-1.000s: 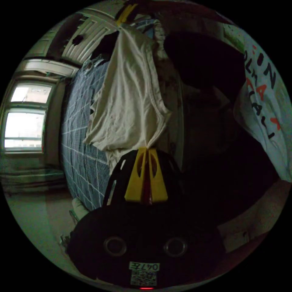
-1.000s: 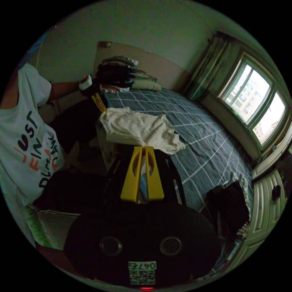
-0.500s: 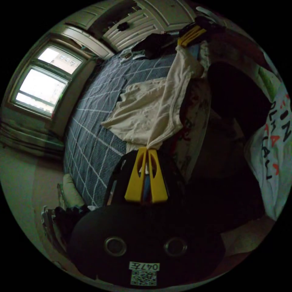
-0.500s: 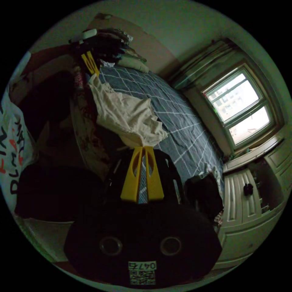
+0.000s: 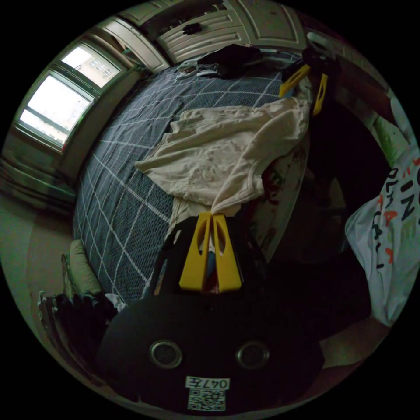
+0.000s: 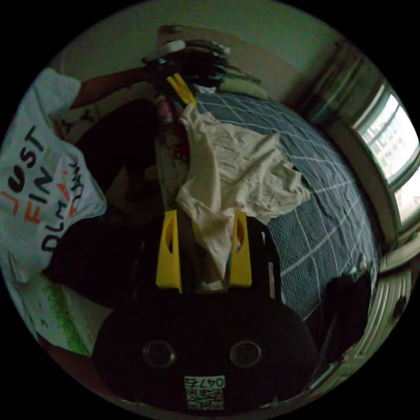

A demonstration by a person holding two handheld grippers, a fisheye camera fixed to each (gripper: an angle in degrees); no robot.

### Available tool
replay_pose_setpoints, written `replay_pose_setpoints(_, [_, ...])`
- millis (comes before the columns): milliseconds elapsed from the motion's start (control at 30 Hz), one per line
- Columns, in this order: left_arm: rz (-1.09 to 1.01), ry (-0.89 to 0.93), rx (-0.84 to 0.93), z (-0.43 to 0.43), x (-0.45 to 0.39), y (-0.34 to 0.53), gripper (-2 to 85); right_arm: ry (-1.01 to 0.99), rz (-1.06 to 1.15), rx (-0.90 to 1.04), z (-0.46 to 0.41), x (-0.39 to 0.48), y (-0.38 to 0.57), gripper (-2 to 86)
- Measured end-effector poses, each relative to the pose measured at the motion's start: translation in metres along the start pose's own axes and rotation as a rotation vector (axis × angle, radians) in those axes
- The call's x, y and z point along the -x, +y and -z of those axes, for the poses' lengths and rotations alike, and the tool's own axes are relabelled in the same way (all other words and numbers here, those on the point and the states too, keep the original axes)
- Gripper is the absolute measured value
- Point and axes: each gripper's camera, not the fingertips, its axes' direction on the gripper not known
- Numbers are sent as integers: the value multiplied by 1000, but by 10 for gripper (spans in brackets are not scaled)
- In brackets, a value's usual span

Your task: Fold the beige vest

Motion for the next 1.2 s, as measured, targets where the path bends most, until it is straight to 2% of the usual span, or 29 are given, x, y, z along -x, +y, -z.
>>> replay_pose_setpoints(167, [-16, 7, 14, 4, 14, 6, -7, -70, 196, 8, 3, -6, -29, 105])
replay_pose_setpoints(300, [-2, -13, 11, 15, 28, 13, -7, -229, 244, 76, -17, -32, -55, 79])
replay_pose_setpoints(367, [17, -22, 3, 22, 35, 18, -7, -372, 258, 139, -33, -45, -68, 49])
replay_pose_setpoints(500, [56, -22, -22, 37, 51, 31, -7, -419, 311, 110, -30, -39, -73, -2])
replay_pose_setpoints(800, [102, -11, -55, 58, 72, 48, -7, -271, 282, 66, -12, -18, -96, 36])
replay_pose_setpoints(1033, [98, -13, -36, 69, 86, 51, -7, -142, 394, 167, -29, 29, -124, 71])
replay_pose_setpoints(1200, [130, 24, -67, 82, 101, 57, -7, 112, 496, 216, -17, 54, -120, 16])
